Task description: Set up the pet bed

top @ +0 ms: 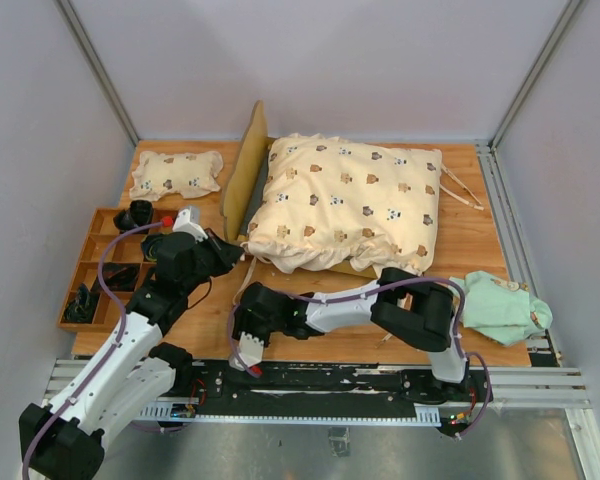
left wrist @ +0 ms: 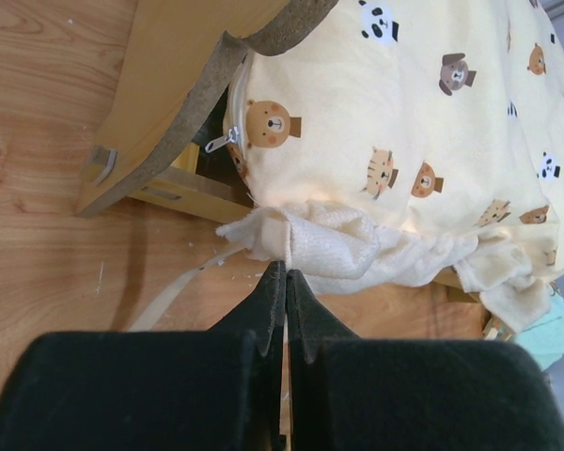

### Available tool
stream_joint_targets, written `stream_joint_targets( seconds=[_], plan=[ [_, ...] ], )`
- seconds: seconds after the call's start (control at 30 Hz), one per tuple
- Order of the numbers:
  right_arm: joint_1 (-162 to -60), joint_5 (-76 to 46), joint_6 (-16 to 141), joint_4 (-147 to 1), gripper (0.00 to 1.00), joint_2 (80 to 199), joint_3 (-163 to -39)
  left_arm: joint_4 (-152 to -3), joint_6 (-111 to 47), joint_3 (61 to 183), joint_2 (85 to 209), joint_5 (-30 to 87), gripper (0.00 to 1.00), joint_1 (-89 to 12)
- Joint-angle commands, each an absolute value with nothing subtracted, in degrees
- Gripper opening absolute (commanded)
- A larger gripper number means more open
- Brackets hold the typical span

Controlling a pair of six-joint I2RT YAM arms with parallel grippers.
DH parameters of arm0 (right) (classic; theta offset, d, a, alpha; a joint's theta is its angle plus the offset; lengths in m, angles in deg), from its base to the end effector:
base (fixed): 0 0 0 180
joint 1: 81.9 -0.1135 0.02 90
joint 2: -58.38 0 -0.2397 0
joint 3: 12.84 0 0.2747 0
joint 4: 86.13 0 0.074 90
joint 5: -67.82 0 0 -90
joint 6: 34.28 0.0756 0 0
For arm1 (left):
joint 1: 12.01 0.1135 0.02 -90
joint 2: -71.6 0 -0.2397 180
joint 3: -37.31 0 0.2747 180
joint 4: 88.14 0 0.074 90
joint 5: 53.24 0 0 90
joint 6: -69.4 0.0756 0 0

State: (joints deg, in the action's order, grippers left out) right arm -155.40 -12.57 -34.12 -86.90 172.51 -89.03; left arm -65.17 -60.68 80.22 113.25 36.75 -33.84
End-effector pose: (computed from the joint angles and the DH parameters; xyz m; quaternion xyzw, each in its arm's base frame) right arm 0.1166 0.4379 0.0736 -0.8884 0.0924 0.0113 0.4495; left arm 0.2363 -0.0947 0.2235 -0.1312 0.8172 -0.2888 0.4813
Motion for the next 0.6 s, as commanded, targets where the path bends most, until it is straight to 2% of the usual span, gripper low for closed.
stream_joint_targets(
  seconds=[0.0,0.27,0.43,0.57],
  plan=[
    [-155.0,-12.1,-33.8,-76.9,0.40,168.2,-91.2,-66.9,-59.5,80.3,113.4,36.2,0.00,-33.2],
    [-152.8,-17.2,-37.4,-79.6,0.51,170.8,-88.8,-66.5,-58.9,81.0,113.9,35.8,0.00,-32.9],
    [-152.7,-16.9,-42.0,-83.7,0.54,175.6,-90.1,-67.1,-59.0,80.7,114.2,35.0,0.00,-32.5],
    [-153.1,-14.8,-45.2,-81.5,0.55,178.4,-94.3,-67.5,-59.0,80.9,114.7,34.1,0.00,-32.4]
  ],
)
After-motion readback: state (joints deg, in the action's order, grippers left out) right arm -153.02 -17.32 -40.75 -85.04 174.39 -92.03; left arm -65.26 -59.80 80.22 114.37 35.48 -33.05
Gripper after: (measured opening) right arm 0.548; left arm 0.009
